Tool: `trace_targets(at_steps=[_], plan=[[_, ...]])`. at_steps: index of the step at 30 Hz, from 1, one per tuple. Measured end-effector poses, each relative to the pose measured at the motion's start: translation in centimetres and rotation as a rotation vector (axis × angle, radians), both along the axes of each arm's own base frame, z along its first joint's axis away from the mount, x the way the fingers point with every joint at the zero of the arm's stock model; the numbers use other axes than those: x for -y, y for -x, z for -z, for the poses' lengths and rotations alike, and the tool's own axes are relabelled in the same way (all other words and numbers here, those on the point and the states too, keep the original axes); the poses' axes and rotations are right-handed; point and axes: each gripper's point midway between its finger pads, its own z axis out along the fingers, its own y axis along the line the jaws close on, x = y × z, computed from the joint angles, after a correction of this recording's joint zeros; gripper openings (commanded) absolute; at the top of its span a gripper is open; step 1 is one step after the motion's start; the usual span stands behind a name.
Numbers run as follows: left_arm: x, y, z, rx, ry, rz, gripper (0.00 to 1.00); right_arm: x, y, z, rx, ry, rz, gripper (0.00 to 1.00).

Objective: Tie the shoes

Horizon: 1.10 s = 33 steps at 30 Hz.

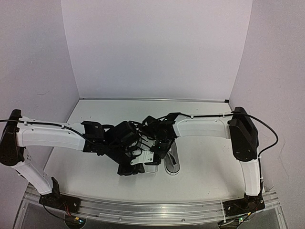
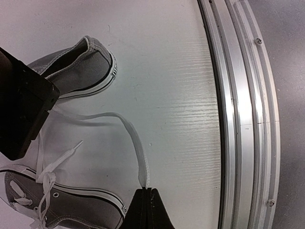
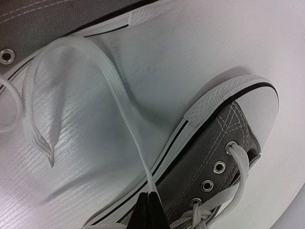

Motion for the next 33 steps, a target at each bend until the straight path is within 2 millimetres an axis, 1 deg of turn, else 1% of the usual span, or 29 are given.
trace_targets(at_steps=[2, 4, 9, 10, 11, 12, 14, 16, 21, 25, 29, 31, 33], plan=[[0.2, -0.3, -0.2, -0.001, 0.013, -0.013, 0.0, 0.1, -0.1, -0.3, 0.006, -0.003, 0.005, 0.0], [0.5, -0.7, -0.4, -0.009, 0.033, -0.034, 0.0, 0.2, -0.1, -0.9, 0.017, -0.015, 0.012, 0.0], [0.7, -2.3, -0.6, -0.042, 0.091, -0.102, 0.0, 1.1, 0.3, -3.9, 0.056, -0.073, 0.033, 0.0], [0.6, -2.5, -0.6, -0.046, 0.1, -0.112, 0.0, 1.3, 0.4, -4.6, 0.061, -0.091, 0.036, 0.03], [0.4, -2.7, -0.6, -0.05, 0.108, -0.122, 0.0, 1.4, 0.5, -5.2, 0.064, -0.109, 0.04, 0.11], [0.3, -2.8, -0.7, -0.054, 0.114, -0.129, 0.0, 1.4, 0.5, -5.8, 0.066, -0.126, 0.041, 0.14], [0.5, -2.8, -0.9, -0.059, 0.127, -0.129, 0.0, 1.2, 0.5, -6.6, 0.067, -0.157, 0.036, 0.17], [0.8, -2.7, -1.1, -0.063, 0.144, -0.121, 0.0, 0.9, 0.5, -6.7, 0.066, -0.172, 0.034, 0.18], [1.1, -2.5, -1.4, -0.069, 0.162, -0.109, 0.0, 0.6, 0.6, -5.3, 0.034, -0.157, 0.021, 0.24], [1.1, -2.4, -1.5, -0.073, 0.165, -0.104, 0.0, 0.0, 0.5, -3.2, 0.007, -0.124, 0.007, 0.29], [1.0, -2.4, -1.5, -0.072, 0.167, -0.102, 0.0, 0.2, 0.6, -1.0, -0.02, -0.08, -0.001, 0.3], [1.0, -2.3, -1.5, -0.072, 0.167, -0.101, 0.0, 0.3, 0.6, -0.5, -0.026, -0.068, -0.003, 0.3], [0.9, -2.3, -1.5, -0.072, 0.168, -0.101, 0.0, 0.3, 0.6, -0.4, -0.024, -0.062, -0.003, 0.28]])
